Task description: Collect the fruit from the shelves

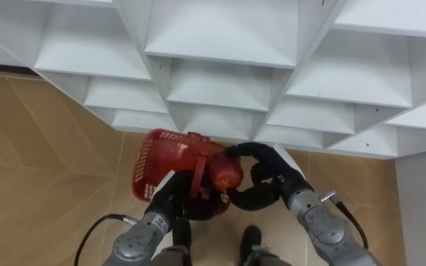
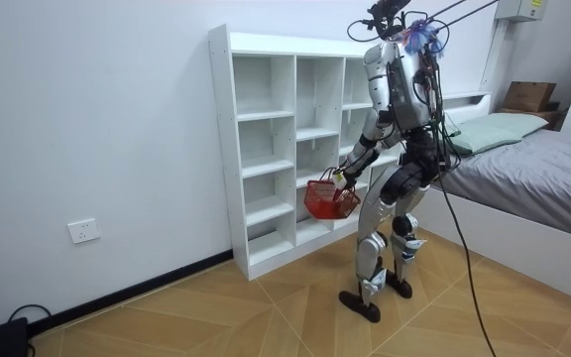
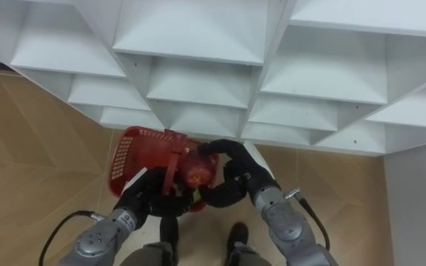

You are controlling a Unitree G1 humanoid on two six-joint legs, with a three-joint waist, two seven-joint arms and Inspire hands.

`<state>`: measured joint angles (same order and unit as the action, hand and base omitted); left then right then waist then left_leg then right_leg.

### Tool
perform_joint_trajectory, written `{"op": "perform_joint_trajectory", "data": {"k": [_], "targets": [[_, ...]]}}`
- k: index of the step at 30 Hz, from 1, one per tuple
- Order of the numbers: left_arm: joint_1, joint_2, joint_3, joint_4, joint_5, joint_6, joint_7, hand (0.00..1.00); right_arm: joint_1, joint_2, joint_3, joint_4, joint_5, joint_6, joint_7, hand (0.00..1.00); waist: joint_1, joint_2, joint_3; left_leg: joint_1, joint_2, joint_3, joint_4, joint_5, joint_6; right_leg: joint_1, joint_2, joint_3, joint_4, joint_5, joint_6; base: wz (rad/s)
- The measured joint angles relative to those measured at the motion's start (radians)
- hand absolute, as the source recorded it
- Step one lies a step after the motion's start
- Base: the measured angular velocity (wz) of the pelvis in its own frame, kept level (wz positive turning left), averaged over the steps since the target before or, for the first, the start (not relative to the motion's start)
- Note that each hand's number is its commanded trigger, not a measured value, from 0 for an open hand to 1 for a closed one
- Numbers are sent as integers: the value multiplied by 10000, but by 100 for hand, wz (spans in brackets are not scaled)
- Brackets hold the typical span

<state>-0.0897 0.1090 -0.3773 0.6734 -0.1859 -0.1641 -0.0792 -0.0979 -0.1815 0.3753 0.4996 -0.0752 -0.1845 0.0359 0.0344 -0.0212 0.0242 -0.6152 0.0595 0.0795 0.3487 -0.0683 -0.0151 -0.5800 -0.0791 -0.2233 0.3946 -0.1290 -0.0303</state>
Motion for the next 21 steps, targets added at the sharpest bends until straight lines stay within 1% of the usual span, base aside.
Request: {"op": "perform_joint_trajectory", "data": {"k": [8,13,21], "targets": [[-71,-31,-25,-242,-266,-48,-108,100,10,-46,205,23,-173,13,90,0,-12,0,0,-91,1,3,34,0,0,-104,1,14,23,1,-1,0],[-48,-67,-87,-448,-590,-49,-171,100,7,-39,266,41,-511,105,118,0,2,0,-1,-149,0,1,53,0,1,-158,1,21,35,3,-3,0],[-59,-91,-211,-539,-662,-51,-207,100,7,-39,351,49,-543,122,117,0,13,3,1,-149,4,2,65,-1,2,-160,8,38,32,4,-4,0]]}}
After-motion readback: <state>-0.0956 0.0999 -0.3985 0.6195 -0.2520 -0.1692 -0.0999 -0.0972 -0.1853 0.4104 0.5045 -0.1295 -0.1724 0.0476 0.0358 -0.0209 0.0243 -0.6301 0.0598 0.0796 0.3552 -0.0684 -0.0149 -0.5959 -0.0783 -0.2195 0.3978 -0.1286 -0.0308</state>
